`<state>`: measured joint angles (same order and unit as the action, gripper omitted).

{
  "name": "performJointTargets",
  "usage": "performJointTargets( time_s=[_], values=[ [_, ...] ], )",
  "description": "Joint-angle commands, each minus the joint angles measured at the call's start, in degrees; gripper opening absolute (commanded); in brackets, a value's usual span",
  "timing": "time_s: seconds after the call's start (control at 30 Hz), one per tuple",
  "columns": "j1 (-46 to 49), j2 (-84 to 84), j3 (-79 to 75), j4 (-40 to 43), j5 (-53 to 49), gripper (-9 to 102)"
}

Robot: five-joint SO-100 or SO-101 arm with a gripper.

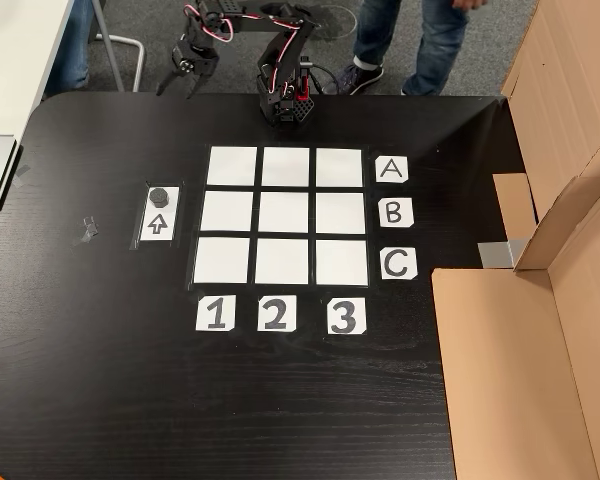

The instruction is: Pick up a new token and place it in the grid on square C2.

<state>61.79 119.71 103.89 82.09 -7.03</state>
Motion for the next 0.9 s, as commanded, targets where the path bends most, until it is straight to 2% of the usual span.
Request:
performJointTargets(
  time_s=[0.0,0.43,0.87],
  values=[
    [-0.70,-6.15,-8.00,1.67,0.18,32],
    [-1.05,-29.36,-34.37,9.05,0.26,41],
    [-4.83,-46.14,-48.08,10.81,0.44,43]
  ],
)
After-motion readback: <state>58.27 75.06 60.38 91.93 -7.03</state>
